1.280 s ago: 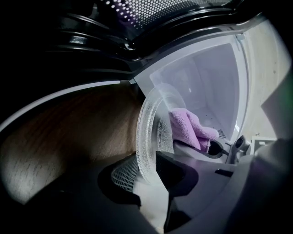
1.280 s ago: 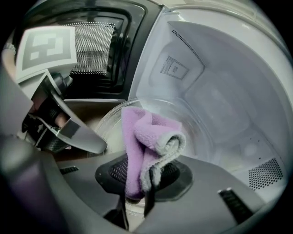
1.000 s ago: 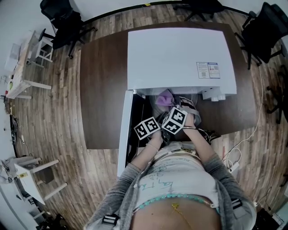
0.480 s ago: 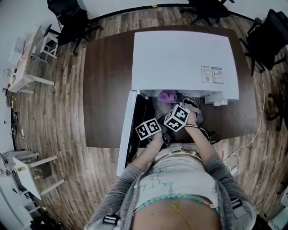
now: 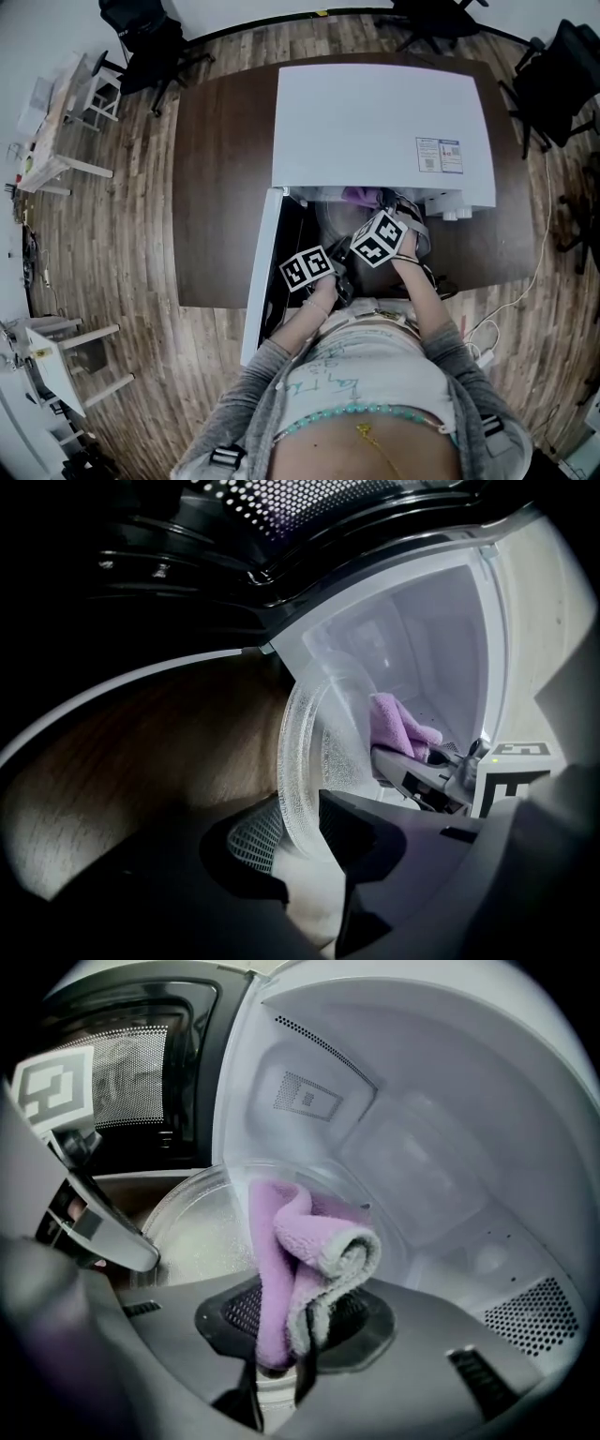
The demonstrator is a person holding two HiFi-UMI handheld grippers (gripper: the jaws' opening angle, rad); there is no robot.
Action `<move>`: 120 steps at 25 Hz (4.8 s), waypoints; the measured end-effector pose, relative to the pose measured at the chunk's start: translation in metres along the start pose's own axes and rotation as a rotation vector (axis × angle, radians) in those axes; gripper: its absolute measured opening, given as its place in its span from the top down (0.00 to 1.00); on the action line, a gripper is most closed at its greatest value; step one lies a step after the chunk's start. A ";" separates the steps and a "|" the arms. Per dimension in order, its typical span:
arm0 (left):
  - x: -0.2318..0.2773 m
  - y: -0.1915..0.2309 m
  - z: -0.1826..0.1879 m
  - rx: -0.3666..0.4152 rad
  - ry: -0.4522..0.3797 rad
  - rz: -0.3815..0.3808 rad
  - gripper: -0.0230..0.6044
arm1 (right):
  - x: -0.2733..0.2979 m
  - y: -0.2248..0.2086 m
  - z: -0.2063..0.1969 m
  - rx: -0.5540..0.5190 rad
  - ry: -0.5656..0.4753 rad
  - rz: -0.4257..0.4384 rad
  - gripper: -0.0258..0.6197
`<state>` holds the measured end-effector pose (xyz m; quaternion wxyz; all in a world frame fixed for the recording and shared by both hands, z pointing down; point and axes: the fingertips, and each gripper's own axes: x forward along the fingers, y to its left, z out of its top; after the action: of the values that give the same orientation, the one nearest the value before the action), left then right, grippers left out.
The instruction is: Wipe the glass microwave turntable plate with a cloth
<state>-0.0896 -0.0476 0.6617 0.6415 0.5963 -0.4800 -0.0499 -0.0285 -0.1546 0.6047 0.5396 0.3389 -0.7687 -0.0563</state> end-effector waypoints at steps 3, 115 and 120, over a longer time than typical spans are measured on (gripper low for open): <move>-0.001 0.000 0.001 0.000 -0.002 0.000 0.76 | -0.002 -0.004 -0.008 0.024 0.013 -0.010 0.79; 0.000 0.001 0.003 0.014 -0.003 -0.006 0.76 | 0.006 -0.013 0.013 0.013 -0.044 0.037 0.79; -0.001 0.000 0.003 0.010 -0.002 -0.009 0.76 | 0.004 -0.019 0.001 0.047 -0.030 0.015 0.79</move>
<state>-0.0923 -0.0496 0.6606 0.6380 0.6014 -0.4783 -0.0509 -0.0213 -0.1711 0.5987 0.5203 0.3449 -0.7802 -0.0395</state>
